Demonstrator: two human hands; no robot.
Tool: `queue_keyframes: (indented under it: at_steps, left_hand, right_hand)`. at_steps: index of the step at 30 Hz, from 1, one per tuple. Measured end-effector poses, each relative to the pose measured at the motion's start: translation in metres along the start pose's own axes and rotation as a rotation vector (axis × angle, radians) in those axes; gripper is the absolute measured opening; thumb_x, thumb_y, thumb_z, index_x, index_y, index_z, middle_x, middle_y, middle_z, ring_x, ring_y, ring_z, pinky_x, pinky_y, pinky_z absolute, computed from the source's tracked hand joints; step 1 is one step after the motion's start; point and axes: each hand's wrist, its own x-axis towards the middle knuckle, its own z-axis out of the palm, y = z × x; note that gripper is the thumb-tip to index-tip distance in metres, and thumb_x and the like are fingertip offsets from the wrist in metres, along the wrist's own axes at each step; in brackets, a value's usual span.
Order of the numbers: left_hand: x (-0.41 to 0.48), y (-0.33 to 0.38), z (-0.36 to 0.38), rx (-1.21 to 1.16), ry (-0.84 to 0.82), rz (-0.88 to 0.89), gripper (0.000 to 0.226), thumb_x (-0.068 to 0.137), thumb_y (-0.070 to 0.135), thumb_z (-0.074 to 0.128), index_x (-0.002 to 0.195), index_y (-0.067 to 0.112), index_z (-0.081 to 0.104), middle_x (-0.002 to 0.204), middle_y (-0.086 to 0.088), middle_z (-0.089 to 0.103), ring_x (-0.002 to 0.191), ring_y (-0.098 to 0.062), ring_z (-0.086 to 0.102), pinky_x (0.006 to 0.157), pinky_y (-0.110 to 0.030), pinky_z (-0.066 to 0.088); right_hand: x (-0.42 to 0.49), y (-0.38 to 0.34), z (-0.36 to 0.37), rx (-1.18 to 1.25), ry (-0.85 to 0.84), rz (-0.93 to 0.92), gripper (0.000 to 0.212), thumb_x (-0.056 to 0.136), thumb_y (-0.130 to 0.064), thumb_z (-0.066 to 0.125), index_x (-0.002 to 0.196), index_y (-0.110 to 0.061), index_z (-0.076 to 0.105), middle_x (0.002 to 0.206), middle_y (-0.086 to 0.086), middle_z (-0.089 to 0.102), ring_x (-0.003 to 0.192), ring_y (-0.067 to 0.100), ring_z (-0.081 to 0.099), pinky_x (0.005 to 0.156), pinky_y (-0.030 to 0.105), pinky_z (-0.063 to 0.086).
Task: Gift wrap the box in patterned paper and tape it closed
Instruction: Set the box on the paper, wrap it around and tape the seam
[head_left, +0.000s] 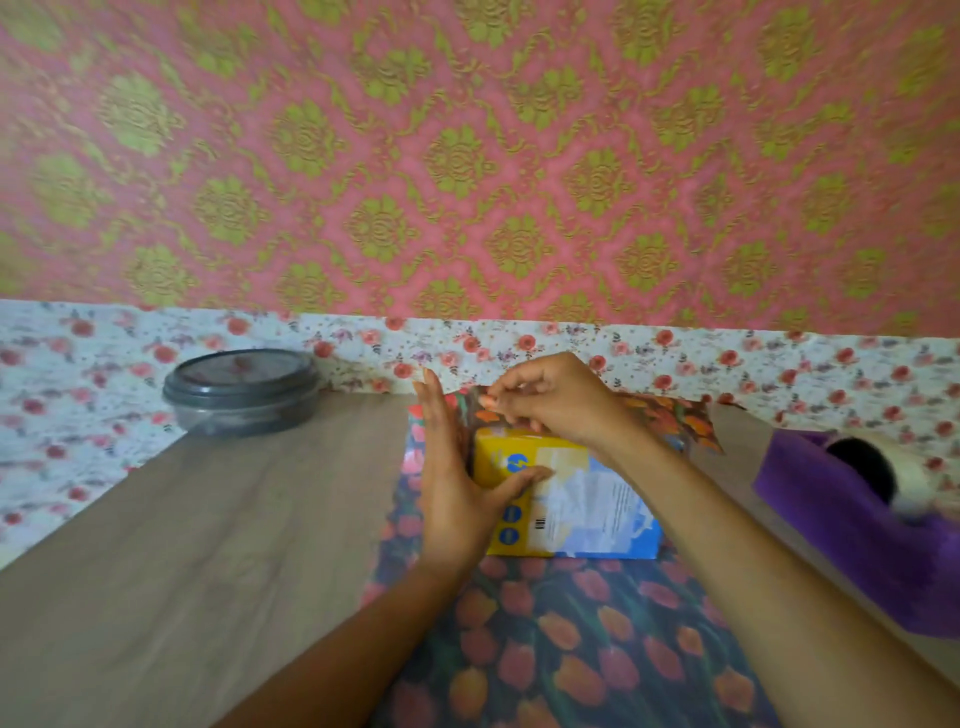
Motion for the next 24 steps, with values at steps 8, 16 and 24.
queue_keyframes:
  at_steps: [8, 16, 24]
  left_hand:
    - [-0.003, 0.005, 0.0, 0.014, 0.005, -0.014, 0.124, 0.062, 0.026, 0.086, 0.128, 0.073, -0.008, 0.158, -0.003, 0.016, 0.145, -0.011, 0.016, 0.115, -0.043, 0.028]
    - [-0.004, 0.003, -0.001, 0.103, 0.006, 0.046, 0.09, 0.061, 0.038, 0.084, 0.131, 0.056, 0.03, 0.144, 0.027, 0.028, 0.141, -0.003, 0.024, 0.113, -0.035, 0.032]
    - [0.0, -0.002, -0.004, 0.013, -0.02, -0.05, 0.059, 0.054, 0.036, 0.088, 0.104, 0.037, 0.058, 0.128, 0.003, 0.059, 0.118, -0.016, 0.057, 0.092, -0.041, 0.052]
  right_hand:
    - [0.013, 0.007, -0.006, -0.145, -0.116, 0.079, 0.004, 0.079, -0.012, 0.073, 0.082, -0.009, 0.072, 0.051, -0.004, 0.058, 0.036, -0.004, 0.045, 0.038, 0.009, 0.032]
    - [0.021, 0.018, -0.018, -0.445, -0.01, 0.18, 0.048, 0.052, -0.055, 0.08, 0.067, -0.015, 0.059, 0.067, 0.005, 0.052, 0.066, 0.018, 0.048, 0.062, 0.03, 0.036]
    - [0.018, 0.021, -0.039, -0.516, -0.097, 0.328, 0.06, 0.058, -0.054, 0.078, 0.049, -0.016, 0.033, 0.051, 0.003, 0.023, 0.049, 0.018, 0.026, 0.054, 0.029, 0.017]
